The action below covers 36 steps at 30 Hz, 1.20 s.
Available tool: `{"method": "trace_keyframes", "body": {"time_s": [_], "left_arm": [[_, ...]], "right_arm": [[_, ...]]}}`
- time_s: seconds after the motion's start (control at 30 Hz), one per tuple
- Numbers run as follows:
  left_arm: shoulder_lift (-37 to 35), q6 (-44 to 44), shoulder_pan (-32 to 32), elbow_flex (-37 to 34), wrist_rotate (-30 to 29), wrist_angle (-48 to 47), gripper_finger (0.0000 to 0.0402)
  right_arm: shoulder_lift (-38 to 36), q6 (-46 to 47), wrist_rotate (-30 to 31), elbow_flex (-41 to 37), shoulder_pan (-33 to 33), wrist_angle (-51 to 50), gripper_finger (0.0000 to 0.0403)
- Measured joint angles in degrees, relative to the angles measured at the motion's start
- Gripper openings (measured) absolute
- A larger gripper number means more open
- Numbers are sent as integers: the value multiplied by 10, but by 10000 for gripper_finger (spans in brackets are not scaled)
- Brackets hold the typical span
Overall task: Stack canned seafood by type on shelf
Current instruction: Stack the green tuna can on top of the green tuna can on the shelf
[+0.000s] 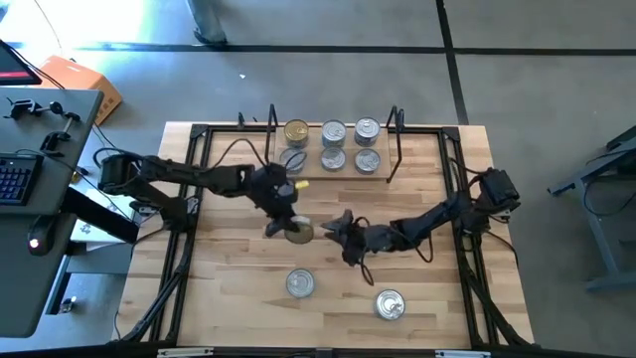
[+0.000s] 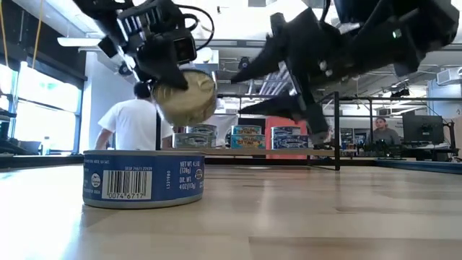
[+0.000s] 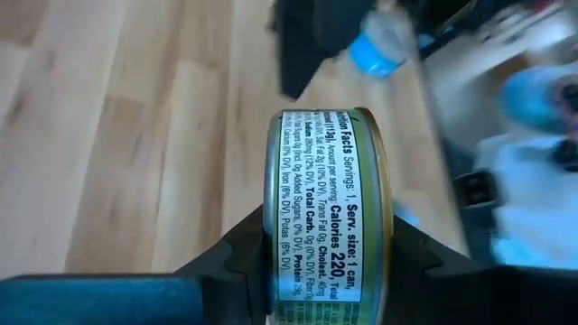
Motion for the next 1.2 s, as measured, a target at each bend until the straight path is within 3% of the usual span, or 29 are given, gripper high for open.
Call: {"method": "trace_keyframes", "body": {"time_s": [0.1, 0.23, 0.43, 0.67, 0.83, 1.03, 1.2], "left_arm": [[10, -20, 28, 0, 53, 43, 118], [23, -45, 51, 0, 113, 88, 118], [26, -49, 55, 0, 125, 100, 118], [26, -53, 54, 0, 128, 104, 118], [27, -71, 55, 0, 127, 104, 123], [27, -39, 69, 0, 105, 143, 237], [25, -45, 97, 2, 99, 178, 270]], "right_arm": [[0, -142, 34, 22, 7, -7, 227], [-1, -293, 35, 42, 2, -24, 227], [-1, -434, 27, 53, -19, -24, 227], [-1, -368, -51, 60, -34, -26, 191], [-1, -334, -50, 60, -29, -37, 155], [-2, -181, -60, 61, -21, -37, 122], [0, -57, -97, 60, -16, -45, 122]]}}
